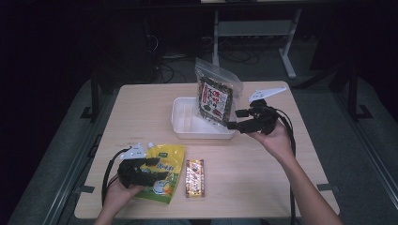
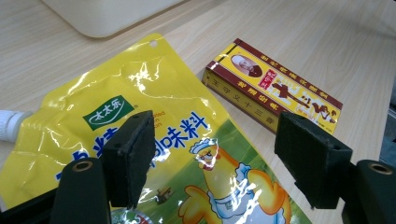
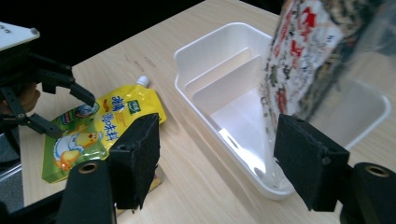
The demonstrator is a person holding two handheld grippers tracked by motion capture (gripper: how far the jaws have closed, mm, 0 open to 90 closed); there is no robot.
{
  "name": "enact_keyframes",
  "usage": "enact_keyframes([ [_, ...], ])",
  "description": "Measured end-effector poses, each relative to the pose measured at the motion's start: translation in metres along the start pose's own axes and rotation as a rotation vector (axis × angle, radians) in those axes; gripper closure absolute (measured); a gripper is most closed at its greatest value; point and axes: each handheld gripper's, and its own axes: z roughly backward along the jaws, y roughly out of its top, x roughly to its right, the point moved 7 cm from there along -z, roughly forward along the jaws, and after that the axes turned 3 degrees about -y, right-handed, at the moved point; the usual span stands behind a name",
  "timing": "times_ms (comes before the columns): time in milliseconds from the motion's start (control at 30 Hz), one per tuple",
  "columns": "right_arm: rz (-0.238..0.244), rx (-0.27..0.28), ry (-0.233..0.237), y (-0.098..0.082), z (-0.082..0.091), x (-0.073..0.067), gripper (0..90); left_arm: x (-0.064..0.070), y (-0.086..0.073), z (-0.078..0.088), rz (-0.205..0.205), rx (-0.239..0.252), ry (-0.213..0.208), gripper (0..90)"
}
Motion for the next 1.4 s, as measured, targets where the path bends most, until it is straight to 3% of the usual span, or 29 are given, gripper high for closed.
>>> enact_keyframes([
  [233, 0.006, -0.008, 0.044, -0.002, -0.011, -0.017, 29.3, -0.002, -0.002, 0.004, 0.004, 0.004, 0.013, 28.4],
  [933, 0.058, -0.095, 0.174, -0.008, -0.067, -0.073, 25.2, -0.014, -0.005, 0.016, 0.014, 0.017, 0.058, 27.9],
  [1400, 0.043, -0.162, 0.235, -0.004, -0.109, -0.092, 25.3, -0.02, -0.009, 0.017, 0.026, -0.002, 0.089, 28.5],
])
